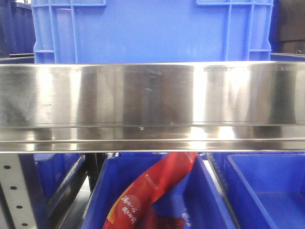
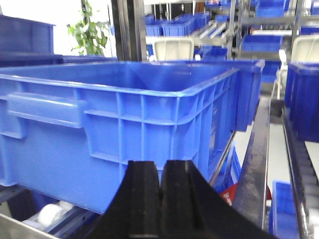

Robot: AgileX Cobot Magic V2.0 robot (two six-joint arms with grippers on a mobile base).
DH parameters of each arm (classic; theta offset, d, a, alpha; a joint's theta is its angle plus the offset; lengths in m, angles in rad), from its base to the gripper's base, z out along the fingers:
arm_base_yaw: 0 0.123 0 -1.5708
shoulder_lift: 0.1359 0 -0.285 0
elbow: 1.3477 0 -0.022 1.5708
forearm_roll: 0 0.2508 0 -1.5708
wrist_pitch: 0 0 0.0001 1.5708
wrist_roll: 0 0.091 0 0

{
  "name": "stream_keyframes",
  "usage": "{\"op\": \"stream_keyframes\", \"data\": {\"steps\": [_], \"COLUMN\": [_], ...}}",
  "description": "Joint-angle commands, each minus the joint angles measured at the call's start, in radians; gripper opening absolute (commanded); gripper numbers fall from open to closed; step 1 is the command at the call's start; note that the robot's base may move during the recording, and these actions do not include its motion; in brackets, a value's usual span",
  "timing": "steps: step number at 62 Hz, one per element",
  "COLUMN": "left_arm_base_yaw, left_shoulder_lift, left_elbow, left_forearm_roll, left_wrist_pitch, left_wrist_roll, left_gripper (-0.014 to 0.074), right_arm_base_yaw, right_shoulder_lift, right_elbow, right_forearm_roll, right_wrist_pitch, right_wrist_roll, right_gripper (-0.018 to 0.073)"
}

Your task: Grab block from conveyor and place in blue bin

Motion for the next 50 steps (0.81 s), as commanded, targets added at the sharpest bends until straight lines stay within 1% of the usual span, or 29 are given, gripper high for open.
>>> {"op": "stream_keyframes", "data": {"steps": [1, 18, 40, 46, 50], "left_arm_base_yaw": [-0.003, -0.003, -0.003, -0.003, -0.003], "left_shoulder_lift": [-0.061, -0.154, -0.158, -0.158, -0.158], "left_elbow": [0.032, 0.042, 0.042, 0.042, 0.042], "left_forearm_roll": [-0.010, -0.010, -0.010, -0.010, -0.010], "left_wrist_pitch": [-0.030, -0.036, -0.036, -0.036, -0.036], "left_wrist_roll": [-0.001, -0.001, -0.001, -0.001, -0.001], "left_gripper": [-0.0111, -0.0111, -0.0111, -0.0111, -0.0111], "right_arm_base_yaw": [-0.006, -0.006, -0.006, -0.006, -0.006], "right_shoulder_lift": [-0.049, -0.089, -0.089, -0.097, -0.112], "right_elbow": [0.006, 0.006, 0.006, 0.017, 0.035], "right_forearm_roll": [-0.006, -0.006, -0.004, -0.087, -0.114], "right_wrist_pitch": [0.007, -0.001, 0.000, 0.008, 0.008], "right_wrist_roll": [-0.006, -0.006, -0.006, -0.006, 0.018], "right_gripper": [-0.0162, -0.0162, -0.0162, -0.0162, -0.0162]}}
